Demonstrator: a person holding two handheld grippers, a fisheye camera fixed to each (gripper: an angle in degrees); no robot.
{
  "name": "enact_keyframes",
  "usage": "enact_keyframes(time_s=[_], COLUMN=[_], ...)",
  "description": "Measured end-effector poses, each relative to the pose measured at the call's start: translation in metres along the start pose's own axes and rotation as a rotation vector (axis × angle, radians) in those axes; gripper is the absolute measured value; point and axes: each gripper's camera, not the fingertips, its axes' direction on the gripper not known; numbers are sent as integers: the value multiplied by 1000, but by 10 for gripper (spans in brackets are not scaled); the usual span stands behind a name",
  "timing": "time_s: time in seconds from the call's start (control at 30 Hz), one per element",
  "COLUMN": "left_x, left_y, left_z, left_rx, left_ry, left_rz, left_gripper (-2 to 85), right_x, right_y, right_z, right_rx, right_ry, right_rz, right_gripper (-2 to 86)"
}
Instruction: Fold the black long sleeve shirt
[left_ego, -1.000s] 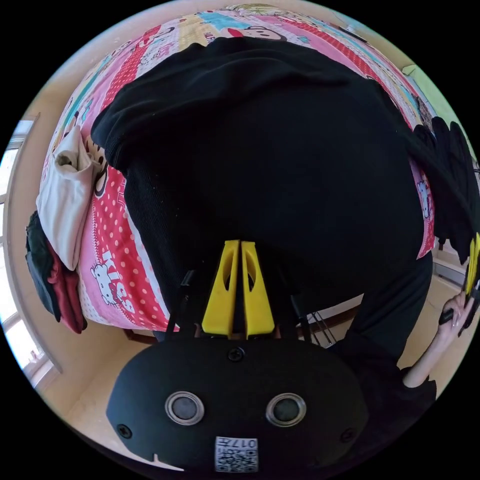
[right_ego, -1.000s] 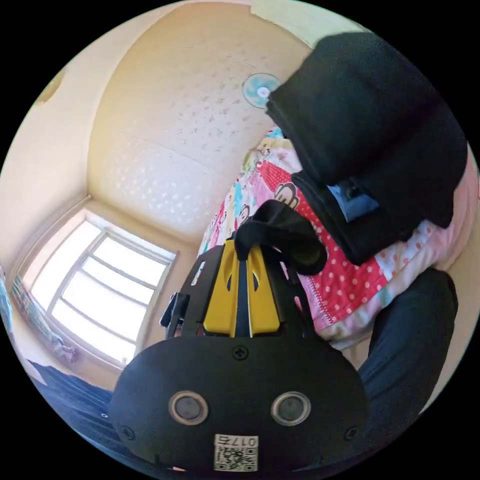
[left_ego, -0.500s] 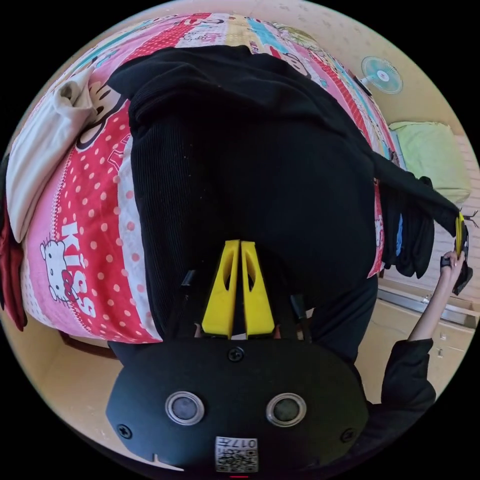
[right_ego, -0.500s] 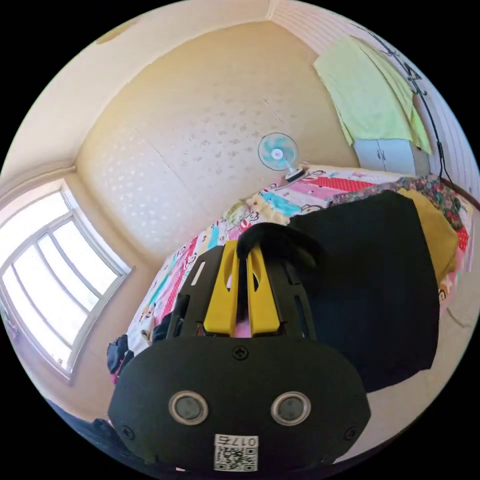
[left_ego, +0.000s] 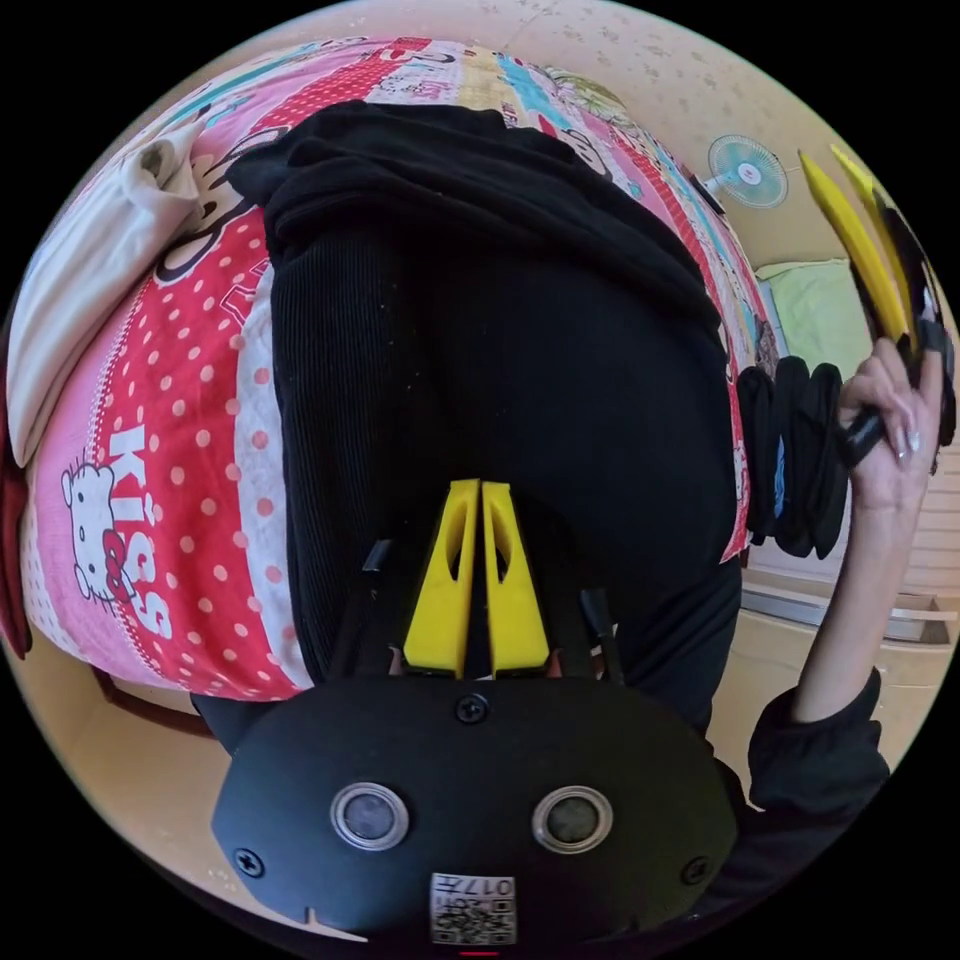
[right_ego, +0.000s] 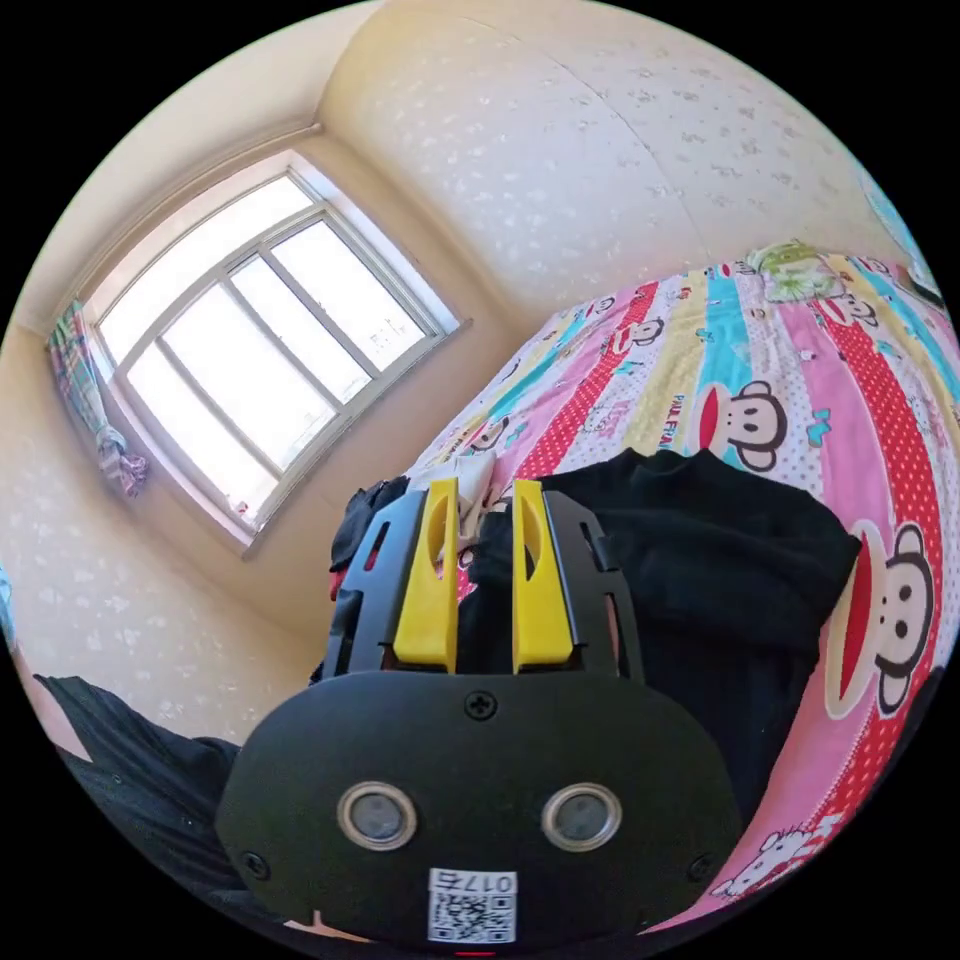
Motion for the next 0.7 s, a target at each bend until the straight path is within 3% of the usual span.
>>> enact_keyframes(time_s=[0.27, 0.37, 0.5, 0.63, 0.7], left_x=[-29, -44, -57, -45, -41], left_y=[21, 58, 121, 135, 129], left_z=[-23, -58, -103, -93, -76], left_rx=[35, 147, 278, 209, 160], left_ry=[164, 242, 34, -222, -262], left_rz=[43, 106, 121, 153, 155], left_gripper=[-9, -9, -9, -8, -7], right_x=[74, 73, 62, 50, 50], right_y=[143, 190, 234, 248, 246], right_z=[-89, -109, -110, -85, -62], right_rx=[-127, -192, -266, -285, -279], right_ry=[379, 479, 578, 671, 690], right_rz=[218, 229, 194, 116, 115], right_gripper=[99, 109, 118, 119, 124])
